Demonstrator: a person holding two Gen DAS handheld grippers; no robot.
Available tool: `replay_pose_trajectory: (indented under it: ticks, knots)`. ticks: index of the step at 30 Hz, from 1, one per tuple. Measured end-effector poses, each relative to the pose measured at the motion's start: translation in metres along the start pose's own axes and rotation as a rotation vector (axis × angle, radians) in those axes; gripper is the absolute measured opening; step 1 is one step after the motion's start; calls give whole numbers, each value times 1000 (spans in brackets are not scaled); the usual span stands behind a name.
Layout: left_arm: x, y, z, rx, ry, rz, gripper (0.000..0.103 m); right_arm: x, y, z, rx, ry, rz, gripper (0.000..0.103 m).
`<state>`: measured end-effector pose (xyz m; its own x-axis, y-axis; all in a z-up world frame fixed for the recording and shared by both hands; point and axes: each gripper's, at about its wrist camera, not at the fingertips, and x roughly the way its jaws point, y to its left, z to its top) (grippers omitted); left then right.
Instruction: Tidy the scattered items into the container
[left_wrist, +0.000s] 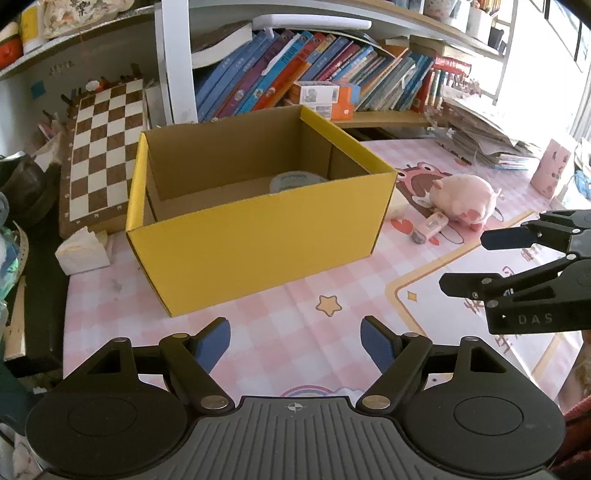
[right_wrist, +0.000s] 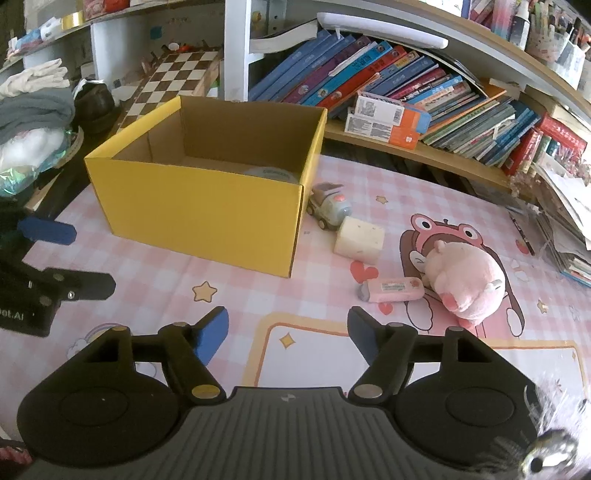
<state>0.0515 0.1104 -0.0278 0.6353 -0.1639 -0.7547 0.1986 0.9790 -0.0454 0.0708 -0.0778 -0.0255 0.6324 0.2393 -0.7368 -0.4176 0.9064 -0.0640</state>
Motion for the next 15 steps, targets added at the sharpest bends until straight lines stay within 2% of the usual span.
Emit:
replay_pose_trajectory:
  ticks: [8,11,15]
  knots:
    - [2,-5,-7,-5,11,17,80,0,-6,-7,49,9,-28,79]
    - [3,-6,-9,-13,11,21,88,-3,-10,-10,67,5,-47,81]
    - [3,-9,-12,-25,4,13,93,-7,-12,-15,71,8,-64,82]
